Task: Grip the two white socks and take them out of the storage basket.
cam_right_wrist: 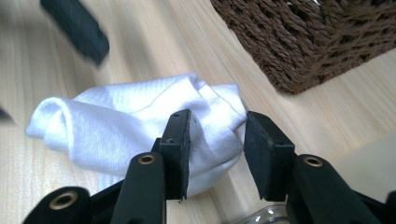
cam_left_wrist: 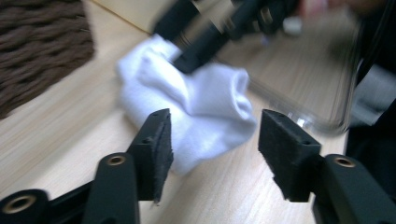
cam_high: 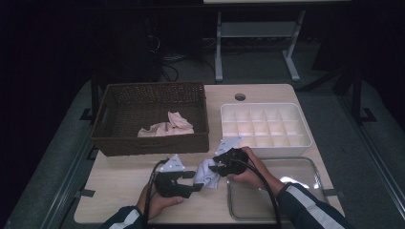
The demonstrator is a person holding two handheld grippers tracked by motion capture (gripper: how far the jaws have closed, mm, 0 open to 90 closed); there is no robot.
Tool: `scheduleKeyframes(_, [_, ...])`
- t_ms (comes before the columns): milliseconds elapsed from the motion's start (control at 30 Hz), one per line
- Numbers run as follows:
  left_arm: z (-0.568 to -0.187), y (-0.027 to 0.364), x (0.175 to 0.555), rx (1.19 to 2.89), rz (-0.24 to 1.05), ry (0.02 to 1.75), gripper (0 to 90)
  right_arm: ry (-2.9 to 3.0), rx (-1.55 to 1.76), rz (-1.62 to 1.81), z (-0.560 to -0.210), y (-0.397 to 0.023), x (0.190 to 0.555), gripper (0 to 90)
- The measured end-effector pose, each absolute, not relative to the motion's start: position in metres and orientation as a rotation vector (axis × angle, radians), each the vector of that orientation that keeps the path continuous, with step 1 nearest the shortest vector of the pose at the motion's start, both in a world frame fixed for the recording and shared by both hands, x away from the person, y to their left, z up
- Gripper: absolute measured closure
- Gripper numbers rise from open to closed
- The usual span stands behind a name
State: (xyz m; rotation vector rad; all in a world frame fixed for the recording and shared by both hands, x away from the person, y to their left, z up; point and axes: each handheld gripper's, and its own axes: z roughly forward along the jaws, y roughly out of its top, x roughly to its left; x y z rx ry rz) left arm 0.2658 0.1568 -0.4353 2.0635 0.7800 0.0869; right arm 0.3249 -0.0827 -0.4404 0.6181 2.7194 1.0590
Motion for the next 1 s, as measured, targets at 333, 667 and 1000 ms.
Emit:
scheduleKeyframes(333, [-0.464,0.136,0.284,2.158,0.074,0.822,39.6,2.714,0.577,1.094,-0.442,-0.083,0.322,55.5])
scheduleKeyframes(667, [-0.467,0.135,0.278,2.228,0.105,0.72,43.6,2.822,0.579,1.116,-0.445,-0.08,0.319,33.6])
scheduleKeyframes(1000, [-0.467,0.136,0.272,2.292,0.162,0.613,52.2,2.957,0.641,1.123,-0.46,-0.074,0.336,29.7])
